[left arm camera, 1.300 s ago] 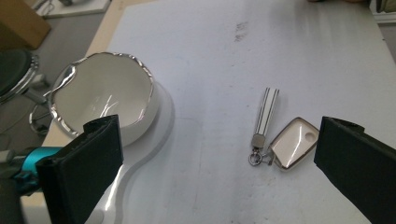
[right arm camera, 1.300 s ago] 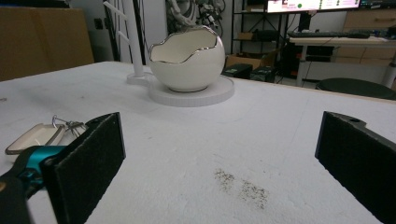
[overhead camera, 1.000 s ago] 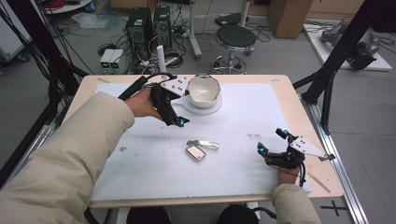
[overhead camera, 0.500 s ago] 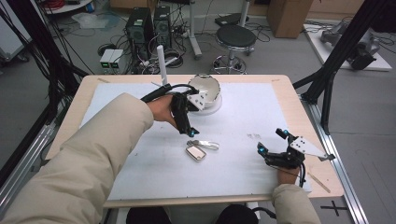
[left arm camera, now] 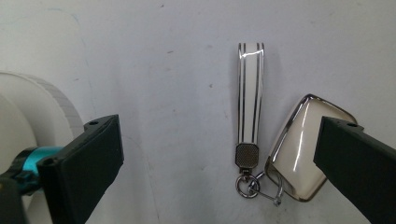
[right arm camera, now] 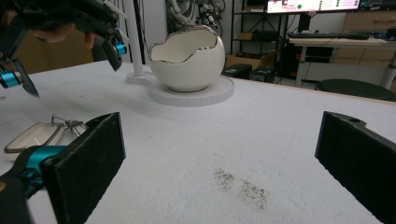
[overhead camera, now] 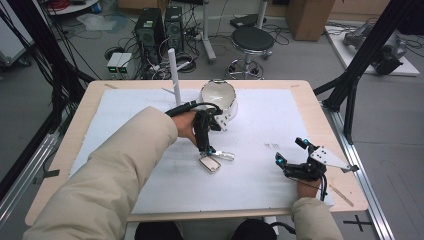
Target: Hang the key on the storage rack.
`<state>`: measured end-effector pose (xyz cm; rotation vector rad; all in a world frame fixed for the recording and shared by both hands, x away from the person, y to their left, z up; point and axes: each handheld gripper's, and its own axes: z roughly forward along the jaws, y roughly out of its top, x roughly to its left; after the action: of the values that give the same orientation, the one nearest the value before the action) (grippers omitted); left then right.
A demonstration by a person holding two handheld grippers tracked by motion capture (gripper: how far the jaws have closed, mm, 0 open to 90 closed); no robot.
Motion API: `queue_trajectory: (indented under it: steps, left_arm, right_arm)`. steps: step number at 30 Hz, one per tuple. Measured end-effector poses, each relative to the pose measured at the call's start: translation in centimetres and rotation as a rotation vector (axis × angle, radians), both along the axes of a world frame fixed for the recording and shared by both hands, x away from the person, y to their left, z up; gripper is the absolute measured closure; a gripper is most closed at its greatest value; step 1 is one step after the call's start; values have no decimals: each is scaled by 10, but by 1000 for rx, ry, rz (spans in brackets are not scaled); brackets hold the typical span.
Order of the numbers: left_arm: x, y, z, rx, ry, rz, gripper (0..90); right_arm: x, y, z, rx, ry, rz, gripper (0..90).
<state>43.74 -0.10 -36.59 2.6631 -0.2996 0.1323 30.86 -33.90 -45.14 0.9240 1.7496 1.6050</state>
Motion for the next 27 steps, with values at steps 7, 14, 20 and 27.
queue_trajectory:
  steps: [7,14,20,27]
  left_arm:
    - [3,-9,-14,38,21,-3,30]
    - [2,-14,-25,86,20,-11,60]
    - [1,-17,-29,105,30,-6,94]
    - [2,-20,-29,137,21,8,150]
  right_arm:
    - [0,0,0,4,-4,-3,6]
    - [0,0,0,4,-4,-3,7]
    - [0,0,0,4,-4,-3,6]
    - [1,0,0,0,-8,0,6]
